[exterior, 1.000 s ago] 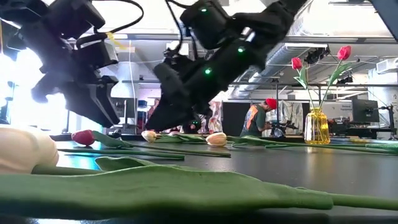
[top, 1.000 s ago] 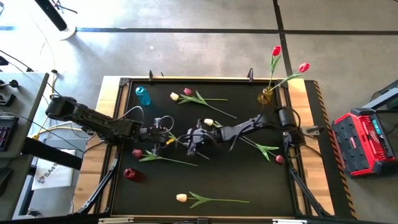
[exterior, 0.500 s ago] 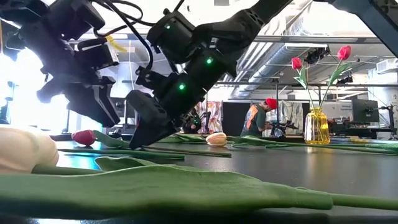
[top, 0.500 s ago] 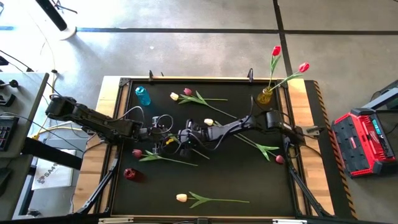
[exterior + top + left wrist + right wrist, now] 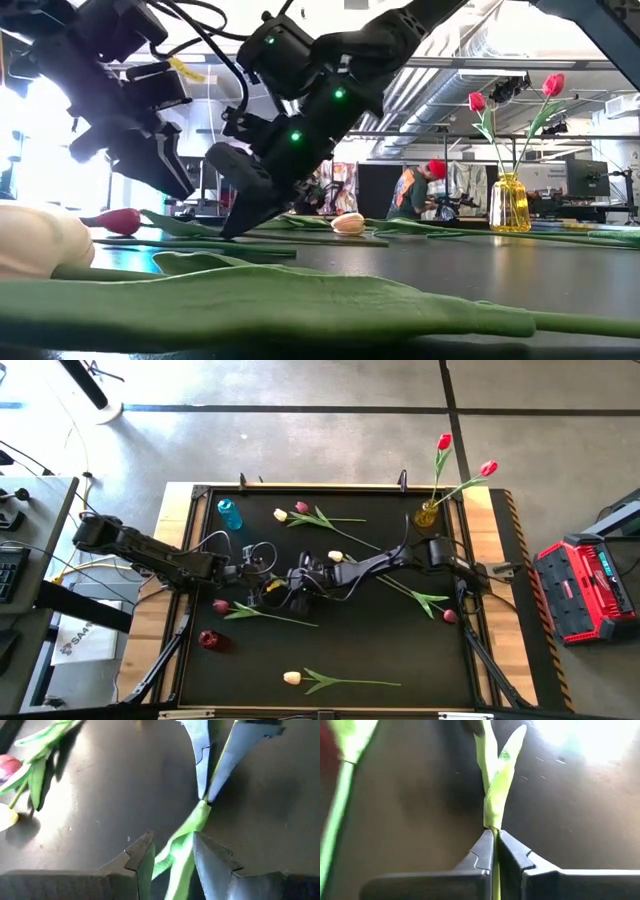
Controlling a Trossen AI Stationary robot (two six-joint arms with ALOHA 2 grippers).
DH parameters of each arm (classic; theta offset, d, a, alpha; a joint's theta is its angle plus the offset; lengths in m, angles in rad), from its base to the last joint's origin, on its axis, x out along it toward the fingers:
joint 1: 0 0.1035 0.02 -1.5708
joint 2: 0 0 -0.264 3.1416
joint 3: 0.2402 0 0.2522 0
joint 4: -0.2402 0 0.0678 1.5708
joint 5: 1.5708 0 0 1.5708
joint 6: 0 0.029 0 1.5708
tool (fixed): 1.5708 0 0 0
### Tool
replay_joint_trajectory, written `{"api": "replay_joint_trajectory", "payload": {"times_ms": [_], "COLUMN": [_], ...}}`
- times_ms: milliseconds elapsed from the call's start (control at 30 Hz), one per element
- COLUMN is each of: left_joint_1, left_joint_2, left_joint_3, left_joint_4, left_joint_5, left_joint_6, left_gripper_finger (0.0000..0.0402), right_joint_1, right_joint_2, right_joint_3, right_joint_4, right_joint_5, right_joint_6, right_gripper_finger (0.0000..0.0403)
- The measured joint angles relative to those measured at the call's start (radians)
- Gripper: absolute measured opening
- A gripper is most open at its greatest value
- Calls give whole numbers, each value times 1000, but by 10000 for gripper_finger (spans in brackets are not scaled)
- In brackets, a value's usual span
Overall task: Sort flowers into vase by color
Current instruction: Put the red tulip into the yellow vase
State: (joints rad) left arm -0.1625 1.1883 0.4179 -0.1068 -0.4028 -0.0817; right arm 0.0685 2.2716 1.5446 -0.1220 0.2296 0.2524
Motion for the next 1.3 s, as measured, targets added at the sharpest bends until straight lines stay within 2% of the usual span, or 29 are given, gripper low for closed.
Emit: {"api": "replay_joint_trajectory", "payload": {"times_ms": [233, 433, 567, 700, 767, 833, 933, 1033, 1167, 1300], "left_joint_1": [-3, -4, -15, -18, -17, -8, 10, 38, 72, 90], "left_joint_2": [-92, -210, -249, -241, -220, -180, -97, 5, 161, 320], "left_joint_3": [0, 0, 0, -4, -31, -55, -76, -75, -44, 38], "left_joint_4": [-26, -68, -59, 50, 191, 363, 622, 811, 1001, 1143], "left_joint_5": [-10, -10, -9, -1, 14, 85, 197, 239, 299, 356], "left_joint_6": [-38, -72, -82, -55, -12, 64, 118, 128, 148, 169], "left_gripper_finger": [122, 122, 122, 122, 122, 122, 122, 122, 122, 123], "right_joint_1": [-1, 1, 20, 52, 65, 79, 99, 113, 117, 117], "right_joint_2": [-80, -248, -419, -574, -623, -653, -675, -675, -675, -675], "right_joint_3": [-26, -198, -398, -635, -745, -846, -961, -1036, -1071, -1045], "right_joint_4": [-108, -95, 50, 353, 554, 757, 1042, 1281, 1476, 1522], "right_joint_5": [222, 365, 468, 519, 524, 518, 473, 410, 314, 229], "right_joint_6": [36, 107, 161, 151, 110, 47, -52, -149, -238, -312], "right_gripper_finger": [2, 1, 1, 0, 0, 0, 0, 0, 0, 0]}}
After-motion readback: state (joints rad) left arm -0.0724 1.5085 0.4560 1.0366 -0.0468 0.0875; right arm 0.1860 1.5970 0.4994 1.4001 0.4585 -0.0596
